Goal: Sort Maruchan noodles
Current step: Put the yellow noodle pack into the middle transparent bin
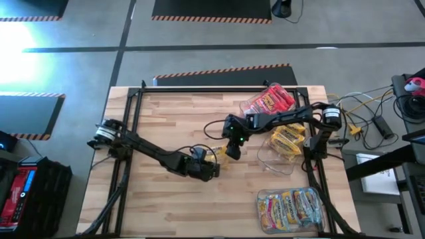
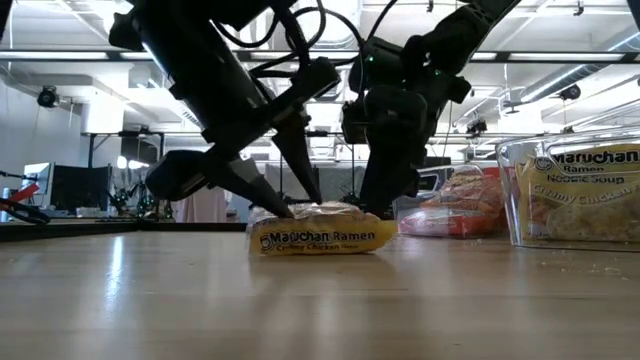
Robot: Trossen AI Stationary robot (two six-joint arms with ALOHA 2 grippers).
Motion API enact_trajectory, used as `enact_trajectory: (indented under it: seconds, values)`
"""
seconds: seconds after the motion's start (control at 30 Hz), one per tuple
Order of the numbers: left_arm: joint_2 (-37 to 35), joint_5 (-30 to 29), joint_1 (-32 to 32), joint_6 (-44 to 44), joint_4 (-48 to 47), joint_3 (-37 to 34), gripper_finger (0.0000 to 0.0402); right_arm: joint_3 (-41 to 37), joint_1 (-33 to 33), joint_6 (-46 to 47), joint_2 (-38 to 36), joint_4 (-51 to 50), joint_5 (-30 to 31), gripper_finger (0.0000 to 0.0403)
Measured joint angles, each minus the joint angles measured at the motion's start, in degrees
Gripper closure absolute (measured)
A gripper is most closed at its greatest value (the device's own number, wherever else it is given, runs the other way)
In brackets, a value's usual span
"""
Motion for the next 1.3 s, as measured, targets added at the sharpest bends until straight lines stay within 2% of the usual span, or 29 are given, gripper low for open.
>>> enact_trajectory:
  seconds: [0.23, 0.47, 0.7, 0.87, 1.13, 1.2, 1.3]
  values:
    - [1.6, 3.3, -0.1, -0.2, -0.8, -0.2, 0.0271, 0.0, -0.8, -0.1, -2.1, 0.5, -0.7, 0.0227]
    - [2.0, 3.1, -0.1, -0.3, -1.6, -0.2, 0.0271, 0.3, -2.3, -0.3, -2.9, 0.3, -9.5, 0.0227]
    - [2.1, 2.0, -0.1, -1.1, -2.1, -0.3, 0.0271, 0.4, -2.3, -2.6, -2.7, 3.2, -10.0, 0.0227]
    - [2.1, 1.6, -0.1, -1.9, -3.0, -0.3, 0.0271, 2.6, -2.5, -3.1, -2.7, 3.1, -6.3, 0.0227]
    - [2.1, 1.5, -0.1, -2.4, -3.1, -0.3, 0.0271, 4.5, -2.5, -3.1, -2.7, 2.9, -6.0, 0.0227]
    - [2.1, 1.5, -0.1, -2.4, -3.1, -0.3, 0.0271, 4.9, -2.5, -3.6, -2.7, 2.9, -7.1, 0.0227]
    - [2.1, 1.4, -0.1, -2.4, -3.5, -0.3, 0.0271, 5.1, -2.5, -4.6, -2.7, 3.1, -12.2, 0.0221]
